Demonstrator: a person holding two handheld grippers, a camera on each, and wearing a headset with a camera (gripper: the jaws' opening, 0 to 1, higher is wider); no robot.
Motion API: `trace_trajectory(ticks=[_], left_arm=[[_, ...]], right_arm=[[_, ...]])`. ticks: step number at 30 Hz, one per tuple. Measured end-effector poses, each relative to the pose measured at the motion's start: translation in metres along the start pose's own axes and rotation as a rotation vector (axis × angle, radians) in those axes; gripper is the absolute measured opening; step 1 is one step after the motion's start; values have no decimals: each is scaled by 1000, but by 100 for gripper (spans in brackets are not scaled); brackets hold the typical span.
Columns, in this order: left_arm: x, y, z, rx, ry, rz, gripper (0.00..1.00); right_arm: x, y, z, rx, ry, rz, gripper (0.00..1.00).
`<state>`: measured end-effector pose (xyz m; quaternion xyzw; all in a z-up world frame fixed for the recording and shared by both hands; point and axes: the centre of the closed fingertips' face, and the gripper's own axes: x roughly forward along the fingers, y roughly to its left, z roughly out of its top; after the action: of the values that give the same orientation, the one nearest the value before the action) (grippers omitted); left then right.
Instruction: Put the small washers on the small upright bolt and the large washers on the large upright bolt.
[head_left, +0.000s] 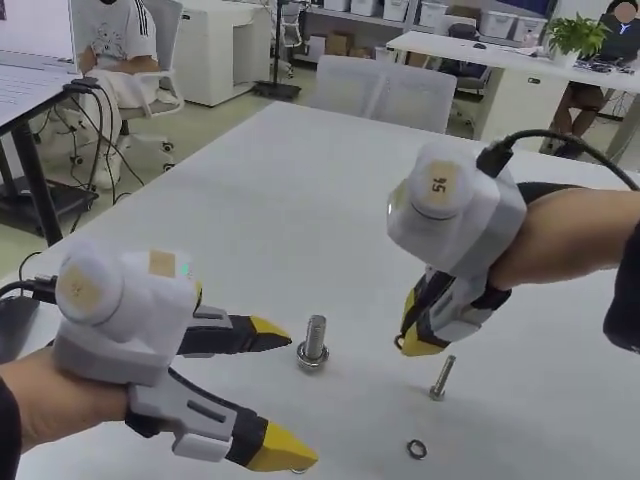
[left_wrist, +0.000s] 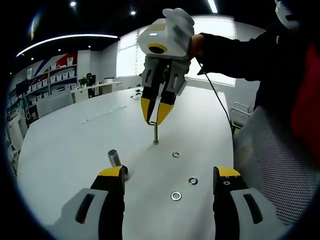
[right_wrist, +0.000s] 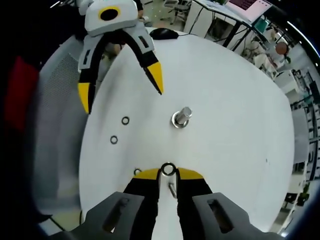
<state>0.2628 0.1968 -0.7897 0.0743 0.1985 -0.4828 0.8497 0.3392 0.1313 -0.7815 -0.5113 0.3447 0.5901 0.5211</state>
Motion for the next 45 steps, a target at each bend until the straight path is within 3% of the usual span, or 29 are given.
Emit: trace_trajectory(ticks=[8, 18, 30, 45], left_arm=[[0, 0, 0, 3, 2, -2, 72], [1, -1, -2, 3, 10, -5, 71], [3, -3, -5, -1, 20, -10, 71], [3, -2, -7, -10, 31, -9, 71]], right_arm=[[-13, -11, -18, 42, 12, -25, 13], [-15, -15, -40, 97, 28, -34, 13], [7, -12, -56, 127, 35, 0, 13], [18, -9, -59, 136, 37, 28, 13]])
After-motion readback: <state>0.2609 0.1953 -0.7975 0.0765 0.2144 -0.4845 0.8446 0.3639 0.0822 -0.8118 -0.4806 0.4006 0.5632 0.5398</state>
